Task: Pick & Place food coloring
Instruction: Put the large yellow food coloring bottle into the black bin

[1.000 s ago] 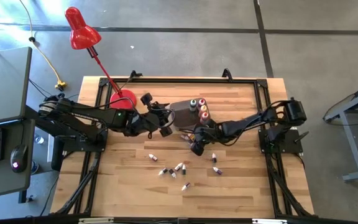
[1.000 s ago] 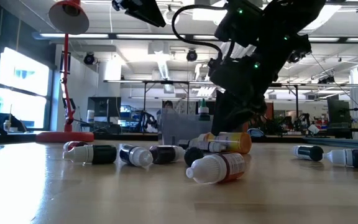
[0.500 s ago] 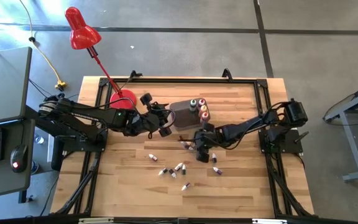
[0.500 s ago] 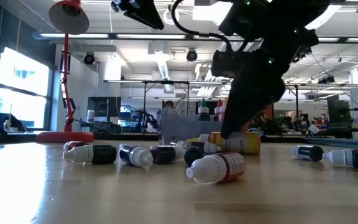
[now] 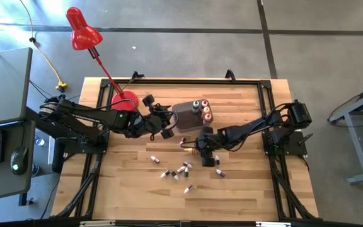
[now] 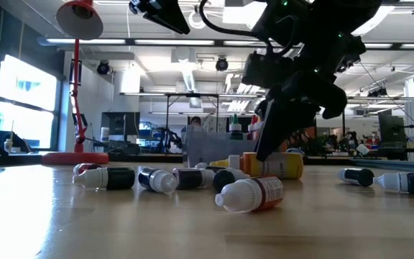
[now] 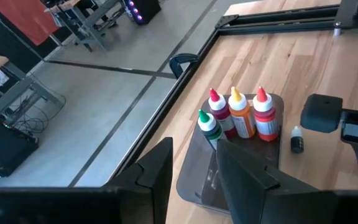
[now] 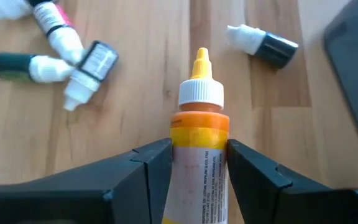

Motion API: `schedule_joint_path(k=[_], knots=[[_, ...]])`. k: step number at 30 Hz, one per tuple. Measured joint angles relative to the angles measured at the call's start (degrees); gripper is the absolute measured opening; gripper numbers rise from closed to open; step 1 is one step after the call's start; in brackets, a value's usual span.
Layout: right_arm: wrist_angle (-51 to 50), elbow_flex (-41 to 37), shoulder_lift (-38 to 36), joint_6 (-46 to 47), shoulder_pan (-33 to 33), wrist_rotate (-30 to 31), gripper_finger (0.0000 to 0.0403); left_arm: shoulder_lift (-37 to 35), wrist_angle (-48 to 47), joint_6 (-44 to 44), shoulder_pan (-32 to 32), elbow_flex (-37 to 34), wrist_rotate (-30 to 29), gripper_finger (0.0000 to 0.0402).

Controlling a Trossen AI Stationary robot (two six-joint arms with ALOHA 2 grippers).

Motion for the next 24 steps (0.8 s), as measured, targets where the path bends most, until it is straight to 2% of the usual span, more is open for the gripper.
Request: schedule_joint_path(k=[4,9,13,24], knots=[[-0.2,0.0,0.0,-0.4,-0.5,0.6,0.0155,0.0,0.0,0.0,0.0,0.0,0.0,0.0122],[-0.9,-0.1,0.2,-2.7,-0.5,4.3,0.0189,0.0,0.0,0.0,0.0,0.0,0.0,0.0122],[-0.5,-0.1,0.2,-2.1,-0.4,4.5,0.0211,0.0,0.0,0.0,0.0,0.0,0.0,0.0122],[-1.2,0.0,1.6,-2.1,-0.4,2.9,0.0211,0.0,0.0,0.0,0.0,0.0,0.1,0.0122]])
